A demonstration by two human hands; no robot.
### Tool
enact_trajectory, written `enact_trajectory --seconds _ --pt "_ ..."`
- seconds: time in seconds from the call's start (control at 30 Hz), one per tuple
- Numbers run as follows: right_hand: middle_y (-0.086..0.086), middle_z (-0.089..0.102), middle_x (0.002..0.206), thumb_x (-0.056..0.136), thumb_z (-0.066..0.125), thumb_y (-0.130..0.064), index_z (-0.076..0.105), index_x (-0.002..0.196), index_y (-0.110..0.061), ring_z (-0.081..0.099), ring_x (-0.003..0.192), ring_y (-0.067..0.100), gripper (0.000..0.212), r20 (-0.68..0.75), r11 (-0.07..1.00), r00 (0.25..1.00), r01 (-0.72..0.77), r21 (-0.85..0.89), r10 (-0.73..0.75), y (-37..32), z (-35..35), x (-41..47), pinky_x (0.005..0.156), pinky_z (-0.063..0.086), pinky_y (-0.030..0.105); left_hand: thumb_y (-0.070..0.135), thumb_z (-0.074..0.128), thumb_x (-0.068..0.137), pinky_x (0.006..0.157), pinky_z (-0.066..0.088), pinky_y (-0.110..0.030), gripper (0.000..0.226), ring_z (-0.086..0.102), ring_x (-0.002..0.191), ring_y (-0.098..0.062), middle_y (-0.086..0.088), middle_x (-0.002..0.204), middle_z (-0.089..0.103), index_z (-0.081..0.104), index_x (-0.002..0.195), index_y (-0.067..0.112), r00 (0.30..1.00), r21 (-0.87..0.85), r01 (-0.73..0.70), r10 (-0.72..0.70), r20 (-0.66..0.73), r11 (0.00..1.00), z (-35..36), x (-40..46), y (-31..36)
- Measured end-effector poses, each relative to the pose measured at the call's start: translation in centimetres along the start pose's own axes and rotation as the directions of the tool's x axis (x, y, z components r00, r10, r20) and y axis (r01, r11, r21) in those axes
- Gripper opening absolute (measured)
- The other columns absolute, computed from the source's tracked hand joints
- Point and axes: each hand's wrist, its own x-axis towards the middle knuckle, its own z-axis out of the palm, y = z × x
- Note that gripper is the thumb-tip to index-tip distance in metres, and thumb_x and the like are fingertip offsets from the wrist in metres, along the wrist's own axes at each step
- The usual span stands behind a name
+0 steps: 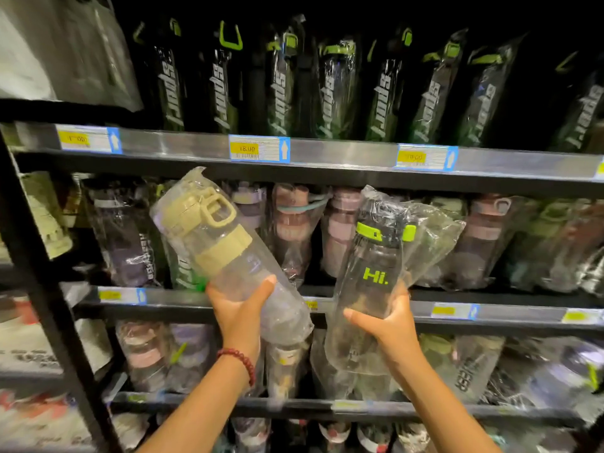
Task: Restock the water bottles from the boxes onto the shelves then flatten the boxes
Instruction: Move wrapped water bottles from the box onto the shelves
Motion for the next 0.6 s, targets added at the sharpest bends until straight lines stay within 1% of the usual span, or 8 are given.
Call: enact_trajectory --seconds 0.1,0.2,0.33,0.43,0.47,0.53,0.57,0.6 --pt "0.001 0.036 0.149 0.041 0.087 -0.036 0.021 0.147 -0.026 0.039 0.135 0.019 0.125 0.01 0.999 1.0 -0.005 -0.049 0.006 0.3 1.0 1.8 0.109 0.038 0.046 0.026 0.084 0.04 0.099 0.047 -0.036 0.104 0.059 0.106 -0.013 -0.002 0.125 0.056 0.037 0.132 0.024 1.0 -0.034 -0.009 0.009 -0.011 0.999 0.7 1.8 -1.1" --pt "0.001 0.03 0.151 0.048 0.086 -0.027 0.019 0.148 -0.022 0.037 0.135 0.018 0.121 -0.004 0.993 1.0 0.029 -0.111 -0.03 0.5 2.2 3.5 0.109 0.038 0.039 0.033 0.083 0.037 0.104 0.043 -0.037 0.112 0.055 0.115 -0.012 0.0 0.133 0.051 0.03 0.136 0.029 0.999 -0.046 -0.032 0.032 0.006 0.998 1.3 3.7 -2.0" --pt "-0.01 0.036 0.145 0.056 0.089 -0.017 0.019 0.146 -0.024 0.039 0.129 0.007 0.114 0.0 0.975 0.993 0.116 -0.187 -0.118 0.6 3.8 5.8 0.107 0.037 0.028 0.037 0.083 0.039 0.108 0.039 -0.038 0.119 0.051 0.122 -0.012 0.0 0.138 0.046 0.025 0.142 0.026 0.999 -0.075 -0.042 0.041 -0.015 0.996 2.1 6.2 -3.1" --pt "-0.006 0.037 0.144 0.052 0.088 -0.031 0.021 0.145 -0.021 0.042 0.128 0.003 0.115 0.0 0.962 0.988 0.153 -0.225 -0.157 0.1 4.7 6.5 0.105 0.04 0.027 0.039 0.083 0.041 0.107 0.04 -0.039 0.119 0.051 0.123 -0.013 -0.002 0.139 0.047 0.025 0.144 0.023 0.998 -0.072 -0.051 0.049 -0.028 0.996 2.6 7.3 -3.8" --pt "-0.006 0.041 0.141 0.053 0.088 -0.029 0.022 0.145 -0.016 0.044 0.126 -0.002 0.114 -0.001 0.958 0.985 0.17 -0.231 -0.175 0.1 4.9 6.8 0.101 0.042 0.022 0.039 0.084 0.042 0.107 0.04 -0.04 0.117 0.051 0.123 -0.013 -0.002 0.138 0.047 0.027 0.143 0.023 0.998 -0.067 -0.058 0.056 -0.027 0.996 2.7 7.6 -4.2" --pt "-0.013 0.04 0.136 0.054 0.086 -0.023 0.022 0.145 -0.01 0.042 0.118 -0.017 0.112 0.002 0.948 0.979 0.2 -0.248 -0.206 0.2 5.1 7.3 0.092 0.039 0.005 0.04 0.088 0.041 0.106 0.041 -0.042 0.117 0.051 0.123 -0.013 -0.001 0.138 0.048 0.029 0.141 0.025 0.997 -0.06 -0.069 0.067 -0.027 0.996 2.6 8.4 -4.8" --pt "-0.014 0.039 0.137 0.054 0.086 -0.028 0.021 0.145 -0.01 0.041 0.117 -0.019 0.113 0.003 0.948 0.977 0.206 -0.242 -0.212 0.4 5.1 7.5 0.091 0.038 0.003 0.044 0.089 0.04 0.106 0.042 -0.043 0.119 0.052 0.123 -0.013 0.0 0.137 0.049 0.03 0.141 0.025 0.997 -0.055 -0.07 0.068 -0.029 0.996 2.5 8.7 -5.0" --pt "-0.01 0.039 0.139 0.053 0.084 -0.036 0.02 0.146 -0.011 0.042 0.12 -0.014 0.116 -0.007 0.951 0.977 0.204 -0.231 -0.211 0.5 5.2 7.8 0.094 0.039 0.006 0.047 0.089 0.039 0.105 0.042 -0.043 0.121 0.052 0.123 -0.013 0.0 0.137 0.049 0.03 0.142 0.025 0.997 -0.049 -0.068 0.066 -0.033 0.996 2.5 9.0 -5.2"
